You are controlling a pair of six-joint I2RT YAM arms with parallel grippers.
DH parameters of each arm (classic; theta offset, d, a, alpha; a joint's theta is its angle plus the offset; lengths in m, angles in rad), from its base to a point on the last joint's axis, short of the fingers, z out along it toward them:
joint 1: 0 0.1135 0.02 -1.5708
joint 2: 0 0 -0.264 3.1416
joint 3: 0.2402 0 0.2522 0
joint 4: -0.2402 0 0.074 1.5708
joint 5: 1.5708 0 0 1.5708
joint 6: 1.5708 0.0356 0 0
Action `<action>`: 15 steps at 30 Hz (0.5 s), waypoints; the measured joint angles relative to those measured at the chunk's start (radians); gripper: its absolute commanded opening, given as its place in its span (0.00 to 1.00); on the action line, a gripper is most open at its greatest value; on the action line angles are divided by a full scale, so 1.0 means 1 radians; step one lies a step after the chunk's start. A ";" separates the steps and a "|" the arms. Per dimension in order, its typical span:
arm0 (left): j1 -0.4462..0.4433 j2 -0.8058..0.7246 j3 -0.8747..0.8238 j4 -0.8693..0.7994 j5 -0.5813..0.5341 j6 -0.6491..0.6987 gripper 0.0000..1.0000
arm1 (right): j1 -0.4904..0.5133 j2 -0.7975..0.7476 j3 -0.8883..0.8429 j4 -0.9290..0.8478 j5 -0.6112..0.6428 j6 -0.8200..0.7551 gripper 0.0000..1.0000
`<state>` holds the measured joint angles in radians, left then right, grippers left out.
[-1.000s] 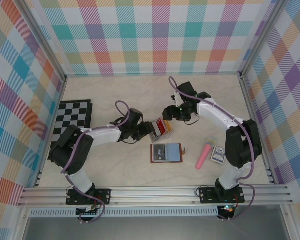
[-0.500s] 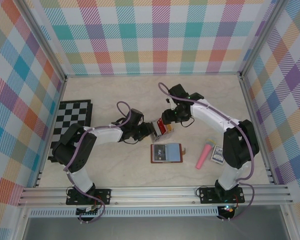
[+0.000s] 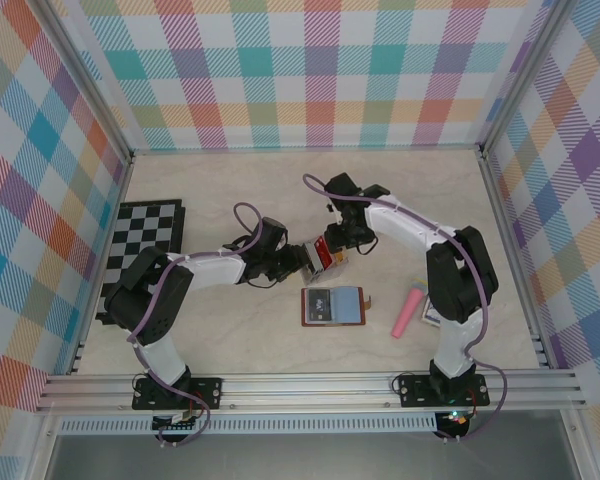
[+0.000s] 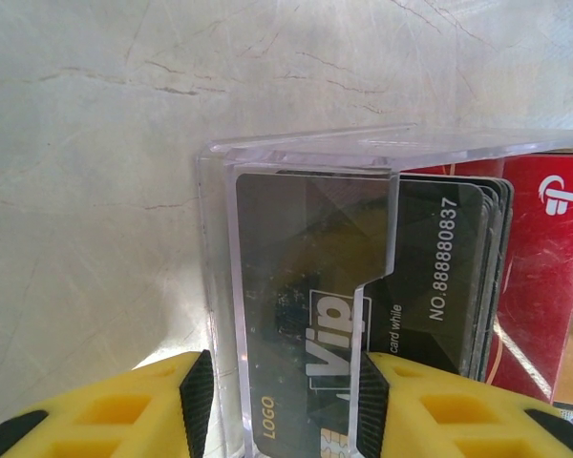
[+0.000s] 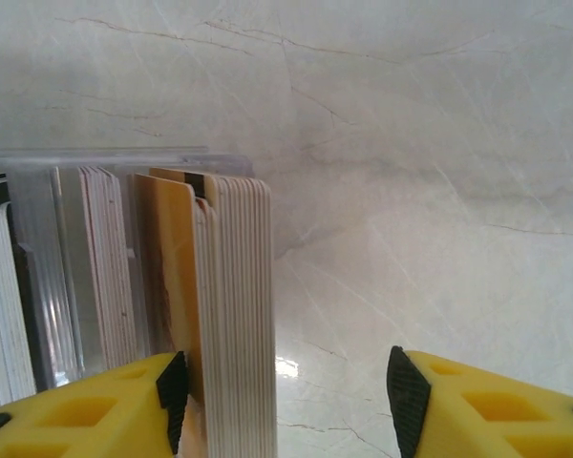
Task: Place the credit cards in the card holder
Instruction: Pick up the credit card from the storage box.
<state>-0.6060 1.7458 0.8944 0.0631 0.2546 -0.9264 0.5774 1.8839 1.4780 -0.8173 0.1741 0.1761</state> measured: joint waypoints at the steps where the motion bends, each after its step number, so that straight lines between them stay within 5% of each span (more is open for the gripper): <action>1: 0.000 0.000 0.000 0.000 0.000 0.000 0.45 | 0.002 0.000 0.003 -0.002 0.012 -0.002 0.57; 15: 0.000 0.000 -0.002 0.005 0.000 0.000 0.45 | 0.025 -0.008 0.018 -0.013 0.042 -0.022 0.35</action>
<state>-0.6060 1.7458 0.8928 0.0677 0.2550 -0.9264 0.6025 1.8755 1.4956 -0.8299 0.2157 0.1539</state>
